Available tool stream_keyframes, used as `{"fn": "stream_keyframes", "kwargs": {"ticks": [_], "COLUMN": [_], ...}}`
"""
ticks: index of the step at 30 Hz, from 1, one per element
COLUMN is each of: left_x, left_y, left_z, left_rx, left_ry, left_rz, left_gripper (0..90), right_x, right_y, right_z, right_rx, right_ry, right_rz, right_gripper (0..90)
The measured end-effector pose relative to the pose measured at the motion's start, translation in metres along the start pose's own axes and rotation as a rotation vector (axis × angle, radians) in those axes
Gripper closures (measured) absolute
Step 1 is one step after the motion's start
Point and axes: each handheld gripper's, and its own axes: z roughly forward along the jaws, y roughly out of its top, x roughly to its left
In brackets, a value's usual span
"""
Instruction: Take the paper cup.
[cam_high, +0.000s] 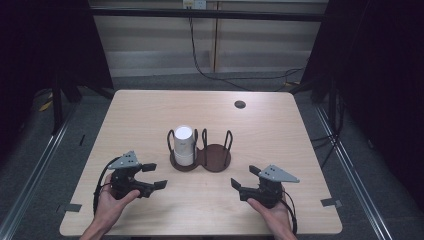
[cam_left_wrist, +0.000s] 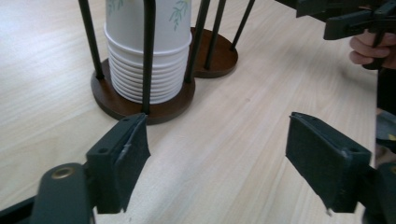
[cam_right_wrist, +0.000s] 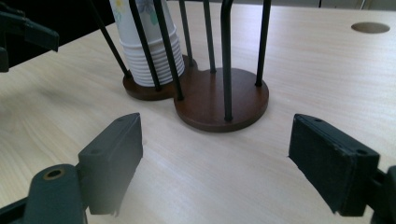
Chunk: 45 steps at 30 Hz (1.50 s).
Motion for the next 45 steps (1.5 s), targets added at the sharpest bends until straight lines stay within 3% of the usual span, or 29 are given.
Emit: {"fn": "stream_keyframes", "kwargs": {"ticks": [5, 11, 13, 16, 25, 36, 45], "left_x": [0.001, 0.000, 0.000, 0.000, 0.005, 0.006, 0.007], "left_y": [0.000, 0.004, 0.005, 0.007, 0.020, 0.035, 0.049], "left_z": [0.000, 0.000, -0.001, -0.002, -0.005, -0.005, -0.002], "left_rx": [0.001, 0.008, 0.015, 0.016, -0.002, 0.027, 0.037], "left_ry": [-0.034, -0.041, -0.035, -0.048, -0.027, -0.016, -0.004], "left_rz": [-0.011, -0.009, 0.009, -0.007, -0.019, 0.030, 0.044], "left_gripper": [19.8, 19.6, 19.6, 21.3, 21.9, 22.4, 22.9], "right_x": [-0.001, -0.001, -0.001, 0.001, 0.000, 0.005, 0.007], "right_y": [0.001, 0.001, 0.001, 0.001, -0.001, -0.004, -0.004], "right_z": [-0.002, -0.003, -0.003, -0.004, -0.001, 0.002, 0.000], "right_rx": [0.008, 0.022, 0.022, 0.028, 0.059, 0.090, 0.094], "right_ry": [0.014, 0.039, 0.047, 0.058, 0.062, 0.081, 0.096], "right_rz": [0.014, 0.024, 0.023, 0.022, 0.020, 0.010, -0.005], "right_gripper": [17.6, 17.6, 17.3, 17.1, 16.6, 16.9, 16.9]}}
